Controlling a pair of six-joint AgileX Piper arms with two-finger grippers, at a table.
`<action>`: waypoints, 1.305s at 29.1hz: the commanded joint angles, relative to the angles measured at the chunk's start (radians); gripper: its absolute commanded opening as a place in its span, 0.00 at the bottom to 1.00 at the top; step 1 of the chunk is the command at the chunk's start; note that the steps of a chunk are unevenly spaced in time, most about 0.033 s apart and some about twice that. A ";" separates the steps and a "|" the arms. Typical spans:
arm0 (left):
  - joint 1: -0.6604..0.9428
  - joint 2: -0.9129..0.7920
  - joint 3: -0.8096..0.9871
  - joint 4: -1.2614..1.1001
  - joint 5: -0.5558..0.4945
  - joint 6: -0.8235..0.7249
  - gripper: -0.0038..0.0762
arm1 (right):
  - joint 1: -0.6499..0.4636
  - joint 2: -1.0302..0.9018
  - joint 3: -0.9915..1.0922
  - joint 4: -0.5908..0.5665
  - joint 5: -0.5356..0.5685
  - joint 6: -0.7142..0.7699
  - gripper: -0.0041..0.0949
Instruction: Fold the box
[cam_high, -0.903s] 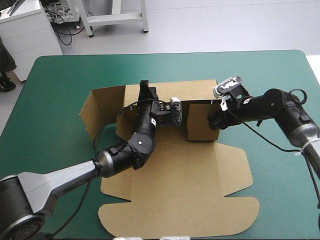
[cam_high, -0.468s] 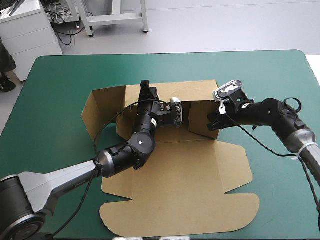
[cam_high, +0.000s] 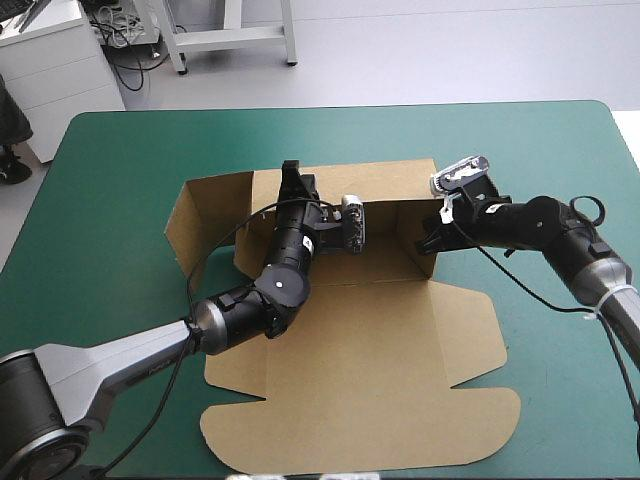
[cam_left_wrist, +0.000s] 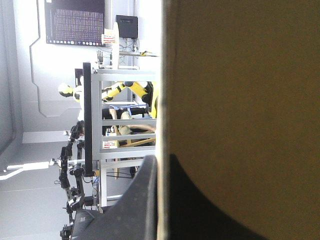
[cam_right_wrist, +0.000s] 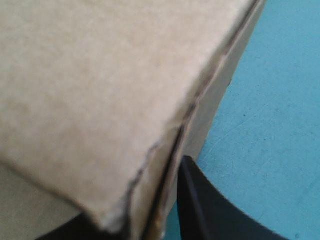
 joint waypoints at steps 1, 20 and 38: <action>-0.004 -0.043 -0.027 0.057 -0.014 -0.021 0.05 | -0.001 -0.038 -0.026 0.063 -0.015 -0.008 0.07; -0.188 -0.152 -0.027 -0.148 -0.064 0.061 0.49 | -0.003 -0.038 -0.026 0.063 -0.059 0.037 0.02; -0.101 -0.232 -0.240 -0.358 -0.104 0.180 0.49 | -0.003 -0.038 -0.028 0.018 -0.059 0.098 0.02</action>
